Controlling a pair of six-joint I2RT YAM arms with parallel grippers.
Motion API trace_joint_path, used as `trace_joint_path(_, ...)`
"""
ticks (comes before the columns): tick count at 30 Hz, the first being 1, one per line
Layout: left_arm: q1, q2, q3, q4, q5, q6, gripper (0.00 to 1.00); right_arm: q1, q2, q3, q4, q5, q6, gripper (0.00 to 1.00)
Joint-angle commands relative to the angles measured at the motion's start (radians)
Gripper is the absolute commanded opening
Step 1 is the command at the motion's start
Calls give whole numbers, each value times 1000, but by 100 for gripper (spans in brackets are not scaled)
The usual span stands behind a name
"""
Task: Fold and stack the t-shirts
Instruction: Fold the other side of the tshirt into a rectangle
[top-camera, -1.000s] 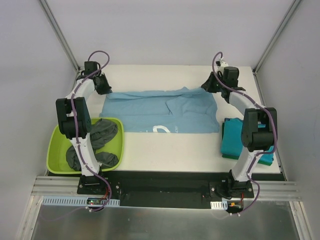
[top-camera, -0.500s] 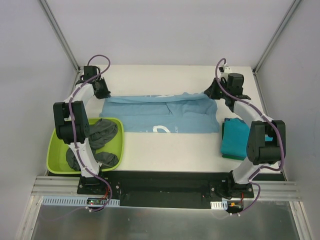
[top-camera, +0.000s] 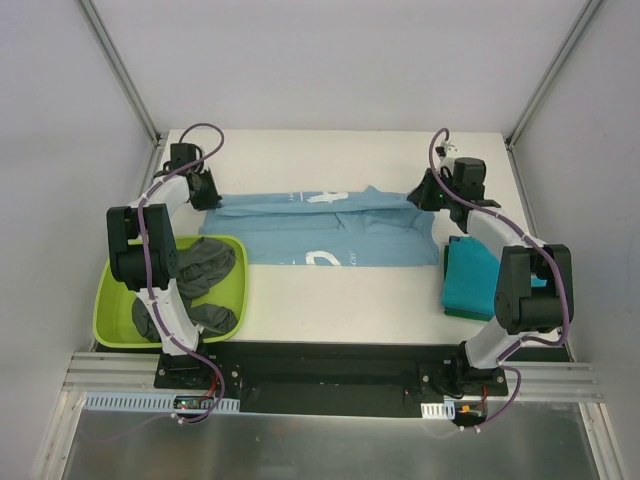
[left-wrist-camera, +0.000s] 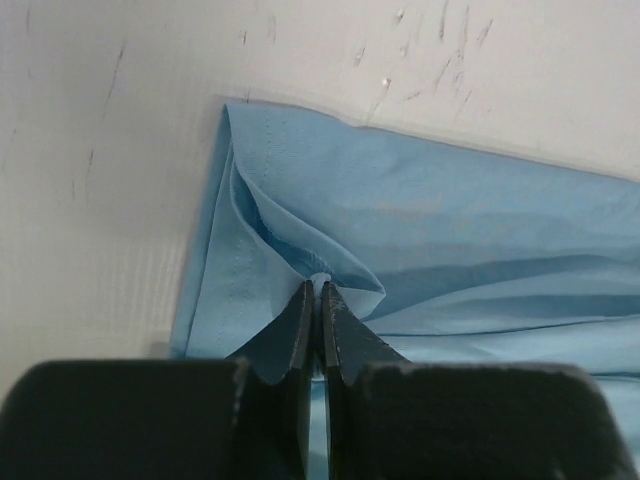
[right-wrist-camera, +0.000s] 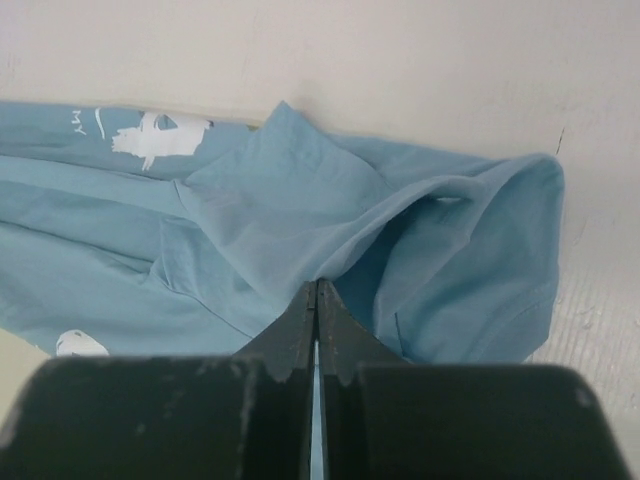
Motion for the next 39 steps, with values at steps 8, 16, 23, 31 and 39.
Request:
trace_joint_path(8,3,-90,-46,-134,-23,55,49,-9,-36,-63,-155,-31,63,29)
trace_joint_path(16,2,-149,44,-139,110,3,99,-8,-80,68,-284,-47,62,96)
trace_joint_path(23,2,0,112,-128,278,-43,99,87,218,424,-462,-95,-28,100)
trace_joint_path(31,6,86,98,-137,252,-35,99,164,574,926,-746,-112,-295,87)
trace_joint_path(39,13,129,104,-154,168,-26,99,167,707,1063,-787,-141,-366,73)
